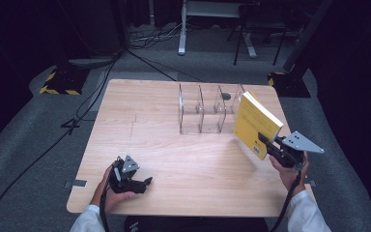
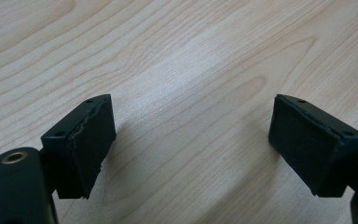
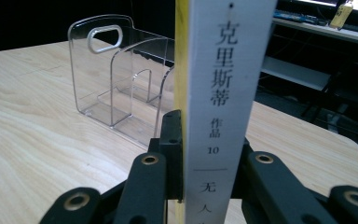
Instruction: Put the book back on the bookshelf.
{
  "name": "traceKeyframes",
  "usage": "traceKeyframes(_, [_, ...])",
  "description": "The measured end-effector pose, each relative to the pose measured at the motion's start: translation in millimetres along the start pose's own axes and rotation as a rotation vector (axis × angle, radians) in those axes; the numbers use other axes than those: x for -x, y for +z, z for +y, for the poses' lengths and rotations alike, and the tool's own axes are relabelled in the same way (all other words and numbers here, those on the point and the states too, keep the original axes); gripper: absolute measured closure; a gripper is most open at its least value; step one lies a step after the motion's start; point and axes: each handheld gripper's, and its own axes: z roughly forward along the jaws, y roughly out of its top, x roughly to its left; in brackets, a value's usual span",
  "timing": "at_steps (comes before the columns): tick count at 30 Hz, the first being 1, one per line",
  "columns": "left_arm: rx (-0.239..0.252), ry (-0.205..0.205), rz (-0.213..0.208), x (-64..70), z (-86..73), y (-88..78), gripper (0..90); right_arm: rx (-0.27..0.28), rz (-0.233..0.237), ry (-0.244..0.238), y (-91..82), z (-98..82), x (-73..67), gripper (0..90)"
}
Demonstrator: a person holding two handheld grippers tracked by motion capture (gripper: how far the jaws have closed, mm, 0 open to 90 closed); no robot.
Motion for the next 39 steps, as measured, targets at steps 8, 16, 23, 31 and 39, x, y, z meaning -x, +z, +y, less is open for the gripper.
traceKeyframes(8, [0.003,-0.019,0.021,2.5,0.5,0.9,14.8,0.006,-0.021,-0.007,17.0,19.5,3.7,76.3])
traceKeyframes(16, [0.003,-0.022,0.030,3.2,0.8,1.0,14.9,0.009,-0.038,-0.021,35.8,37.1,0.5,76.3])
traceKeyframes(23, [-0.002,-0.016,0.036,3.9,1.7,1.0,15.2,0.001,-0.072,-0.005,59.4,44.6,0.9,76.3])
traceKeyframes(31, [-0.003,-0.032,0.036,5.6,2.0,1.6,15.1,-0.005,-0.095,0.002,78.9,51.8,2.3,76.3])
traceKeyframes(39, [0.004,-0.034,0.039,6.2,1.9,2.2,15.1,-0.027,-0.114,0.017,103.3,55.7,2.5,76.3])
